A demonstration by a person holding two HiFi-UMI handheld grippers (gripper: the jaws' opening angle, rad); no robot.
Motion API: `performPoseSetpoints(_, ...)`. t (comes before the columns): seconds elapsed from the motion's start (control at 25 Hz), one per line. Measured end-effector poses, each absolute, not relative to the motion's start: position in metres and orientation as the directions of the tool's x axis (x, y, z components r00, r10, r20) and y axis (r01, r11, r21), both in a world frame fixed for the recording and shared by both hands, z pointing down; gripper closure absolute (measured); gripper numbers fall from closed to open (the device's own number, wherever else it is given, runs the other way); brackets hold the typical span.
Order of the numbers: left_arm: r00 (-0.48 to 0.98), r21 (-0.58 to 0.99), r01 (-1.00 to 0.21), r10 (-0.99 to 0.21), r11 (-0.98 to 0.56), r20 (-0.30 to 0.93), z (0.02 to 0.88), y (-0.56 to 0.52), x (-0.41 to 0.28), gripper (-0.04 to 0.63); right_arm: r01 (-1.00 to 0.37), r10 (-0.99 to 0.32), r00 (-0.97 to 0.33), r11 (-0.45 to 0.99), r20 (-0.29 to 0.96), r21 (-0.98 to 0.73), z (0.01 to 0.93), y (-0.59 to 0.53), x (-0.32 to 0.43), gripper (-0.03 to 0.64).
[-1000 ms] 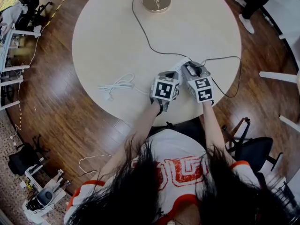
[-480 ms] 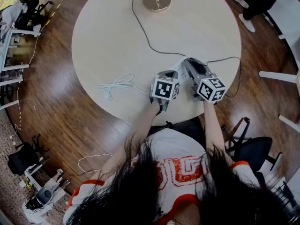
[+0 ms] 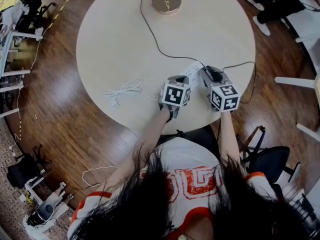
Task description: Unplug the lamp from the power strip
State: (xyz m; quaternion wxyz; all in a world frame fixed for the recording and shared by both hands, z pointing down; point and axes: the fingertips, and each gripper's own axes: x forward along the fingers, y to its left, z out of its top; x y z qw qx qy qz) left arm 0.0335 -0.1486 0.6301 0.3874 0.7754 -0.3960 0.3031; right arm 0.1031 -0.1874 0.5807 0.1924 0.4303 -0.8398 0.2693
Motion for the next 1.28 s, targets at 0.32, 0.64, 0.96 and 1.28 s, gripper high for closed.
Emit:
performPoseSetpoints(0.32, 0.498, 0.343, -0.849, -0.389, -0.403, 0.775, 0.630, -0.150, 0.033, 0.595, -0.820, -0.549, -0.488, 0.555, 0.679, -0.141, 0.600, -0.159, 0.105, 0.503)
performPoseSetpoints(0.64, 0.506, 0.340, -0.841, -0.393, -0.420, 0.767, 0.628, -0.153, 0.035, 0.595, -0.816, -0.511, -0.470, 0.562, 0.720, -0.135, 0.607, -0.137, 0.115, 0.457)
performPoseSetpoints(0.96, 0.516, 0.360, -0.839, -0.384, -0.409, 0.766, 0.631, -0.152, 0.032, 0.595, -0.841, -0.542, -0.439, 0.529, 0.717, -0.115, 0.603, -0.115, 0.123, 0.491)
performPoseSetpoints(1.28, 0.593, 0.402, -0.796, -0.446, -0.452, 0.671, 0.593, -0.143, 0.035, 0.595, -0.878, -0.640, -0.419, 0.467, 0.644, -0.108, 0.576, -0.116, 0.118, 0.614)
